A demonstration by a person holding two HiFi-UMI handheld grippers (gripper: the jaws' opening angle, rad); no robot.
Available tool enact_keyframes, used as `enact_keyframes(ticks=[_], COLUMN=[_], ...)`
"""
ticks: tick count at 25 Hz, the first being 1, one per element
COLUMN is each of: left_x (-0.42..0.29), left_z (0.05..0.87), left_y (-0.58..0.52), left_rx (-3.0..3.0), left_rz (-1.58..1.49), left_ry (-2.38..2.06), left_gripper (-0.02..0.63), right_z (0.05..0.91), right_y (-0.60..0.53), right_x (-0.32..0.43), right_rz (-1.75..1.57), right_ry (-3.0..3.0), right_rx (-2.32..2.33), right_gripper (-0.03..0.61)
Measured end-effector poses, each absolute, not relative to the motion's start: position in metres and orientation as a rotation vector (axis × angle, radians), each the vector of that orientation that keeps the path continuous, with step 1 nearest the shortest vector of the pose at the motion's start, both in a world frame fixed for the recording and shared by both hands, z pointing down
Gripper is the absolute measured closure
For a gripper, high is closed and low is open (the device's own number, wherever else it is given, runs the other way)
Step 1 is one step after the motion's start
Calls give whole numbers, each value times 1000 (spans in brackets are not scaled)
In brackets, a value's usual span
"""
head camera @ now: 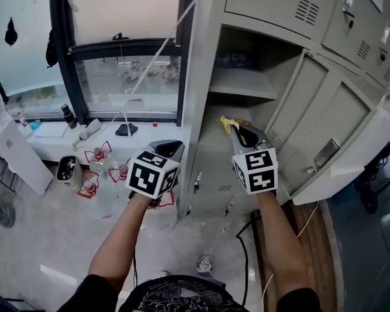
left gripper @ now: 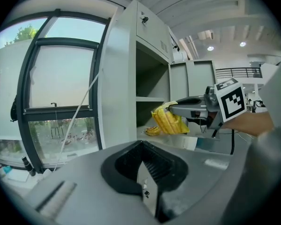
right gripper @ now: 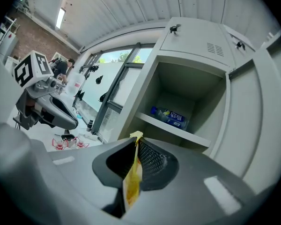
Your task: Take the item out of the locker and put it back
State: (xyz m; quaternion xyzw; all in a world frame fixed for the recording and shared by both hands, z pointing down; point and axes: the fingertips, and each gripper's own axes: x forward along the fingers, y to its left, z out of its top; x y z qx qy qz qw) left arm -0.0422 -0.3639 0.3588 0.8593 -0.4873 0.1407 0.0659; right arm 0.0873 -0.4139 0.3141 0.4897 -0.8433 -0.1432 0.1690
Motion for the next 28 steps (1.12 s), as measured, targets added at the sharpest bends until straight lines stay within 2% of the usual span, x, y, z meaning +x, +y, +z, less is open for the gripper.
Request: enact_keyframes(ticks=[28], left_x=[-10], left_z=[356], left_y=[-340], left_rx=[2693], left_rz=[440], left_ry=[-1353], left_gripper=[614], right_z=[308], right_y=[-339], right_x=[137], right_rz=[-395], right_ry=[-2266], right_rx=[1630], right_gripper=[543])
